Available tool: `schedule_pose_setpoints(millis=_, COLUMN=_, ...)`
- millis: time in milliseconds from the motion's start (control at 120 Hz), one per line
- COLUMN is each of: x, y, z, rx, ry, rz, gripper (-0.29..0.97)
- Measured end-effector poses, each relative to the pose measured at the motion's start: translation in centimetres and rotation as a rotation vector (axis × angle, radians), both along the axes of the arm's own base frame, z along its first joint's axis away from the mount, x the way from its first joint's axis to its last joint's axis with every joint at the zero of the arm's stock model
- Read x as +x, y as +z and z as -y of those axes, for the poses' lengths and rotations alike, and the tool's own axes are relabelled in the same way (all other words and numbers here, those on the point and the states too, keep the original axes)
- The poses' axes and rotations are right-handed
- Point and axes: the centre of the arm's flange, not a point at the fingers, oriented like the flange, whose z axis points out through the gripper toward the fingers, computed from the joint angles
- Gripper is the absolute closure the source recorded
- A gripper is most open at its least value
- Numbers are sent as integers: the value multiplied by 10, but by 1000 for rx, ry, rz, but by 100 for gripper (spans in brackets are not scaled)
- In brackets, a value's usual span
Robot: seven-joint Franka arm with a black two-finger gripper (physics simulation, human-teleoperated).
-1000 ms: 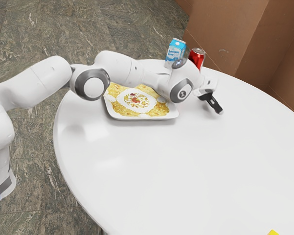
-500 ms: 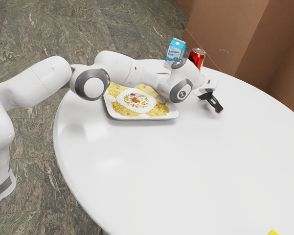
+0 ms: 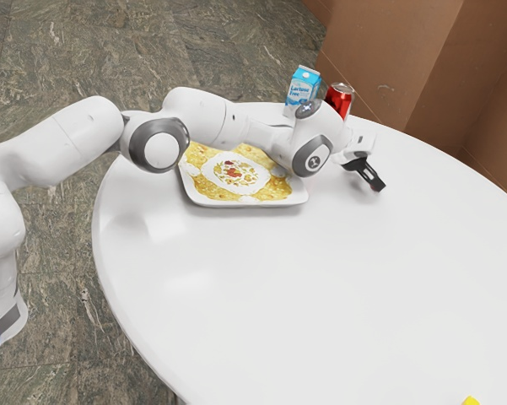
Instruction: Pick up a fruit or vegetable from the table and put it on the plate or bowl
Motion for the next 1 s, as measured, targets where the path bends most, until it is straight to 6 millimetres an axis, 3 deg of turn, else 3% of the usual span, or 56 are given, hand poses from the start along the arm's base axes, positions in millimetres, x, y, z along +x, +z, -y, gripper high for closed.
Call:
schedule_pose_setpoints(millis=200, x=-6, y=11, z=-4, rx=-71, ry=29, rz=-2, gripper=52)
schedule_pose_setpoints(millis=258, x=-12, y=27, z=-5, rx=-136, ry=52, rz=-3, gripper=54)
schedule_pose_setpoints(millis=317, x=-25, y=59, z=2, rx=-148, ry=59, rz=-6, gripper=55)
schedule_pose_setpoints(millis=383, x=-61, y=116, z=13, rx=-98, ry=76, rz=-18, gripper=55)
schedule_pose_setpoints(millis=467, x=-134, y=189, z=36, rx=-22, ry=115, rz=-28, gripper=56)
schedule_pose_setpoints(millis=525, x=-189, y=221, z=47, rx=-7, ry=151, rz=-35, gripper=56)
schedule_pose_setpoints(millis=592, x=-254, y=242, z=59, rx=-25, ry=186, rz=-51, gripper=55)
schedule_pose_setpoints(millis=700, x=-334, y=241, z=65, rx=-78, ry=249, rz=-113, gripper=52)
schedule_pose_setpoints(millis=883, x=-394, y=215, z=73, rx=-168, ry=329, rz=-247, gripper=53)
schedule_pose_setpoints(millis=1000, x=-428, y=210, z=80, rx=-214, ry=375, rz=-306, gripper=53)
